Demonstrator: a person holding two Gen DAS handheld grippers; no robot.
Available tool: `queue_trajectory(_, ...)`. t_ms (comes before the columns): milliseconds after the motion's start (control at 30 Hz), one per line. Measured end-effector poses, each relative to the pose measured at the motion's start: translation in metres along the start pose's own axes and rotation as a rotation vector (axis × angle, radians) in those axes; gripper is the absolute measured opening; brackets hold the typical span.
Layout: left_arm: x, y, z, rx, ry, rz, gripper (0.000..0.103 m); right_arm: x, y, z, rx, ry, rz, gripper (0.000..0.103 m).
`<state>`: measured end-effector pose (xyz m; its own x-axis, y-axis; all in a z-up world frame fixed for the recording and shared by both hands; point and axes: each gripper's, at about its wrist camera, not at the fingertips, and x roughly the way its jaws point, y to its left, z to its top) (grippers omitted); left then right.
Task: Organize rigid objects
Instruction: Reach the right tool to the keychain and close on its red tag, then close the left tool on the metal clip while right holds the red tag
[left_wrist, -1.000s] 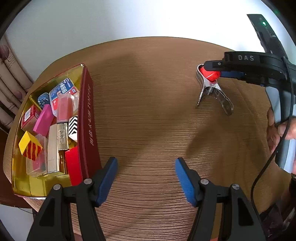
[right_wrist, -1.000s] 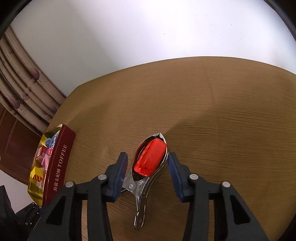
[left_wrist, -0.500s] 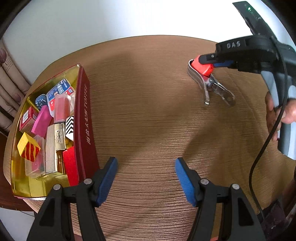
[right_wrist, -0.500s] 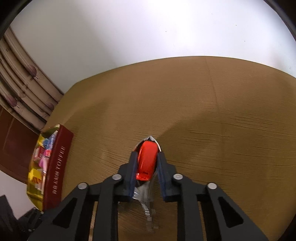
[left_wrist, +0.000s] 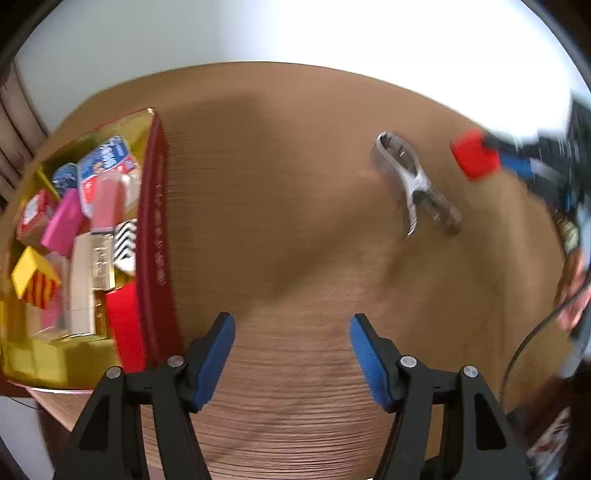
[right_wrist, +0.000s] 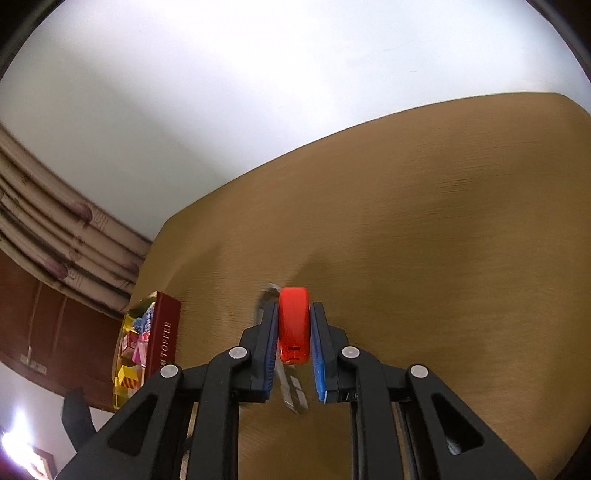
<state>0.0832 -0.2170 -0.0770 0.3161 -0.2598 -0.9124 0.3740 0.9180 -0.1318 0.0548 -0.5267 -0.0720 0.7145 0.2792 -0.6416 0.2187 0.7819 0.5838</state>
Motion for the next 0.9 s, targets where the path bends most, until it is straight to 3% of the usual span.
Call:
queue_trajectory(200,0.003,-0.024,0.037,0.004,0.012,-0.120,0.066,-0.023,-0.064,-0.025,0.092,-0.001,-0.052,0.015)
queue_trajectory(433,0.034,-0.068,0.090,0.005,0.068,-0.194,0.067,-0.031,-0.113,-0.040,0.189,-0.022,-0.014,0.016)
queue_trajectory(567,0.054,-0.087,0.112,0.013,0.088,-0.122,0.067,-0.029,-0.121,-0.044,0.200,-0.027,0.029,0.016)
queue_trajectory(767,0.084,-0.104,0.118,0.005,0.155,-0.046,0.067,-0.028,-0.133,-0.046,0.205,-0.032,0.104,0.019)
queue_trajectory(900,0.089,-0.118,0.119,0.039,0.134,0.031,0.067,-0.026,-0.136,-0.046,0.225,-0.031,0.136,0.021)
